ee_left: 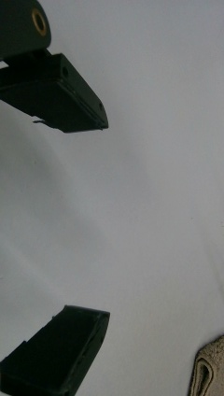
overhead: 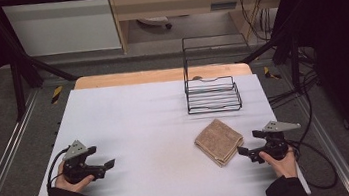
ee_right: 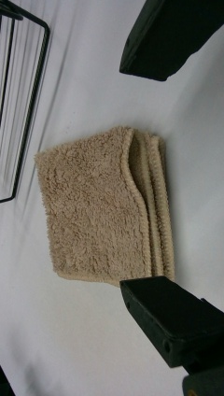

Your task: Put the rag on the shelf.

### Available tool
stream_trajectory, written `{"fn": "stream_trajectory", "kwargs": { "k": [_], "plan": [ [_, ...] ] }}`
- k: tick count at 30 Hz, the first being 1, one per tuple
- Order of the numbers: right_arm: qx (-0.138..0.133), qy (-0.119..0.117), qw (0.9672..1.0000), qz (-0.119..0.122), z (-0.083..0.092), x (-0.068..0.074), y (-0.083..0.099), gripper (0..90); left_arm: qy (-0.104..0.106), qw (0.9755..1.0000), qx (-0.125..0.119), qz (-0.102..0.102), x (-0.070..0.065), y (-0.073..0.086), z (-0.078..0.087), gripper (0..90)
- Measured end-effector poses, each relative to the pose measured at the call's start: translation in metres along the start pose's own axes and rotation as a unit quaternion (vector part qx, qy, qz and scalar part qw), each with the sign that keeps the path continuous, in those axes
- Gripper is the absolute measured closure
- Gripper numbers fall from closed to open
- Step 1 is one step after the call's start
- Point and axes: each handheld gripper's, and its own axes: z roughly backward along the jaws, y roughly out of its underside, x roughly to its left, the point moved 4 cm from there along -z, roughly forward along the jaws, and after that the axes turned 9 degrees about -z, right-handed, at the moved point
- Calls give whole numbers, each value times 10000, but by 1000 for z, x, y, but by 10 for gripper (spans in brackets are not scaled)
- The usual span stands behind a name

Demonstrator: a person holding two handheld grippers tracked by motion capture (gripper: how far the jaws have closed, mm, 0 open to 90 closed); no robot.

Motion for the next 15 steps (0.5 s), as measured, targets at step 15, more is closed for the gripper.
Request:
{"fn": "stream_trajectory", "kwargs": {
  "k": [15],
  "plan": [
    [40, 45, 10000, 68, -1, 6, -2, 6, -23, 10000, 26, -14, -3, -2, -1, 79]
  ]
}}
